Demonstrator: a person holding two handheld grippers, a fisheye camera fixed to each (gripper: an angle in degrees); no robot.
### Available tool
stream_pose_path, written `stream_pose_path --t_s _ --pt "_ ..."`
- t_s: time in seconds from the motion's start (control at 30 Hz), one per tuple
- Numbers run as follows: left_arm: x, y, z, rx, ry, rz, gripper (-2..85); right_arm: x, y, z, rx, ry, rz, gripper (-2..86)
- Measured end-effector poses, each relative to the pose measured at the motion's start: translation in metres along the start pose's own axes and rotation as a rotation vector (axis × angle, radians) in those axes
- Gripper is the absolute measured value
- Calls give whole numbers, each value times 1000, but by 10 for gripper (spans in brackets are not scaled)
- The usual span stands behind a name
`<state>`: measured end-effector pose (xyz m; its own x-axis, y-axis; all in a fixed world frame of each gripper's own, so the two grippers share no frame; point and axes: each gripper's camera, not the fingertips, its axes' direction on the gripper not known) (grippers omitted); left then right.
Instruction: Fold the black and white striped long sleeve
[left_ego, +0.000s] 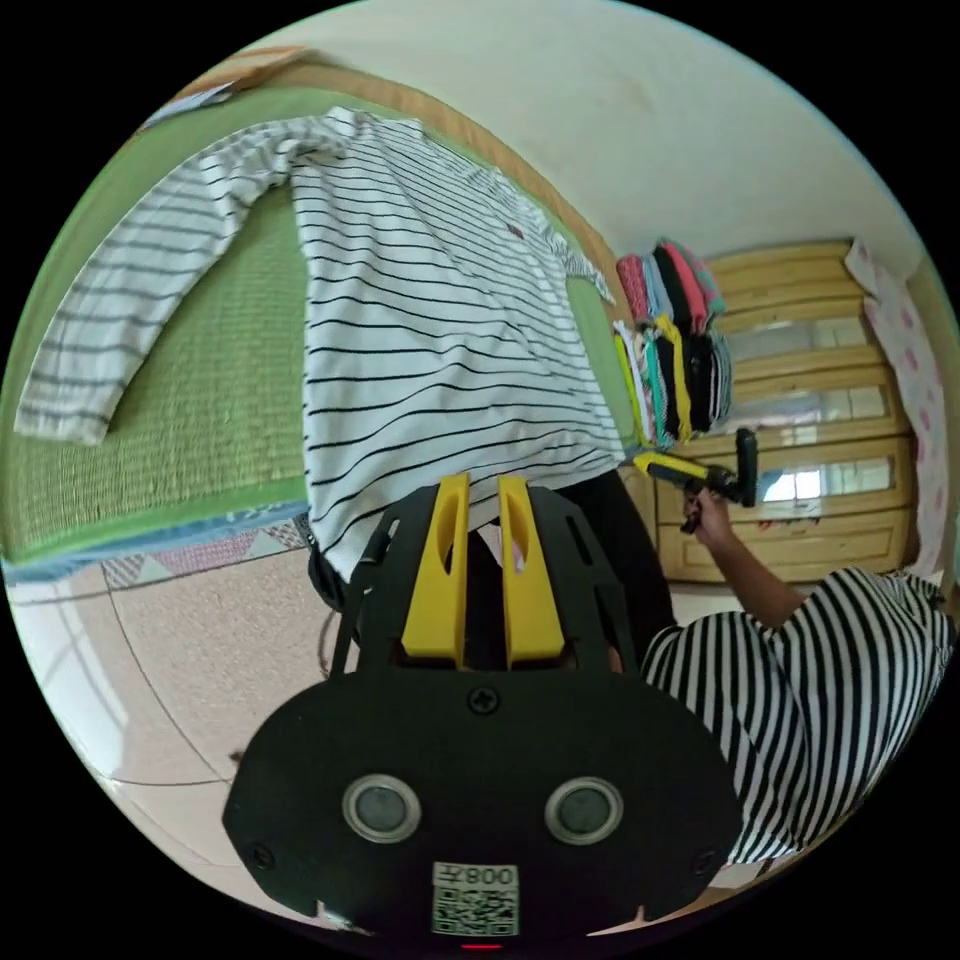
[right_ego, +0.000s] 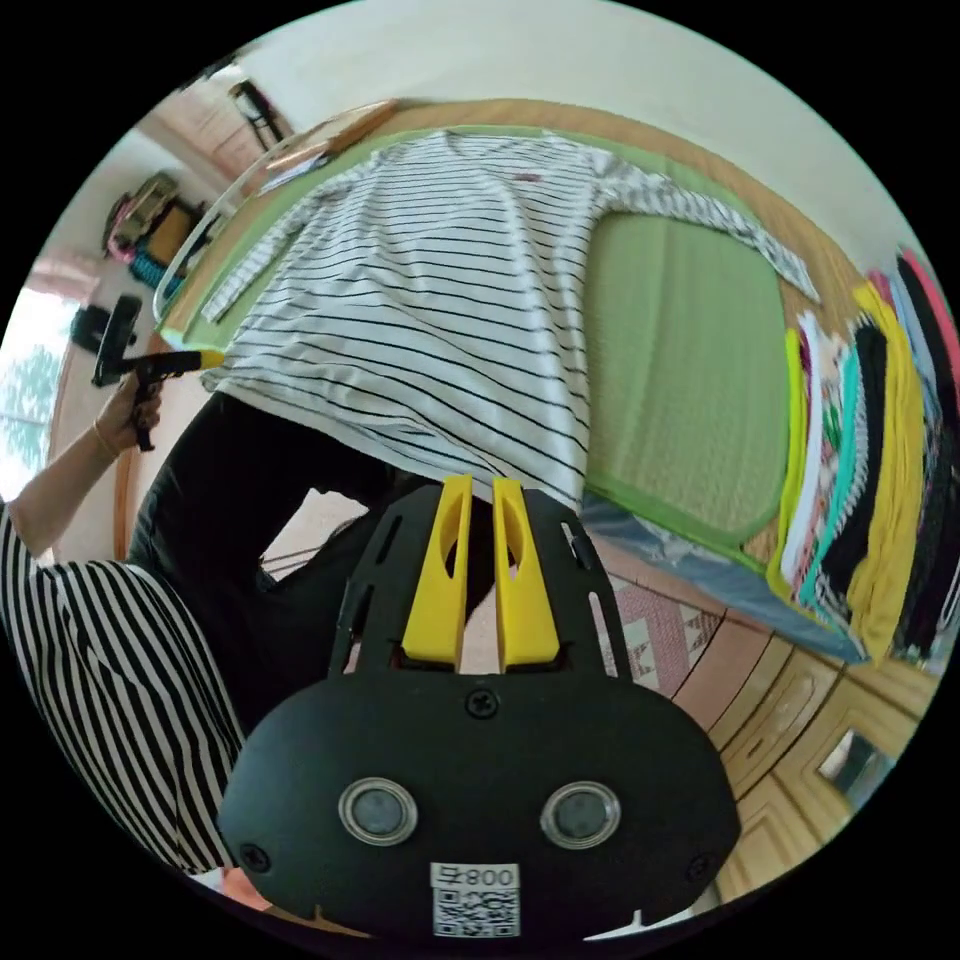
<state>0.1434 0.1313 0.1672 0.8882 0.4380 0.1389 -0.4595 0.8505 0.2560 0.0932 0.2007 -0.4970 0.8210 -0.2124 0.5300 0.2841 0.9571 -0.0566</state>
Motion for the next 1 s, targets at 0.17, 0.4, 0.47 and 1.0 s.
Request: stream_pose_path --t_s 0.17,0.4,0.47,1.0 --pt "59 -16 8 -106 -112 121 61 -75 -51 20 -55 129 -282 58" --pt "117 -19 10 -160 -136 180 64 -93 -68 25 -90 194 -347 61" --pt "135 -18 8 -170 -139 182 64 -95 -74 23 -74 209 -344 54" --pt "290 -18 -1 -141 -264 386 89 -60 -99 -40 47 -20 -227 2"
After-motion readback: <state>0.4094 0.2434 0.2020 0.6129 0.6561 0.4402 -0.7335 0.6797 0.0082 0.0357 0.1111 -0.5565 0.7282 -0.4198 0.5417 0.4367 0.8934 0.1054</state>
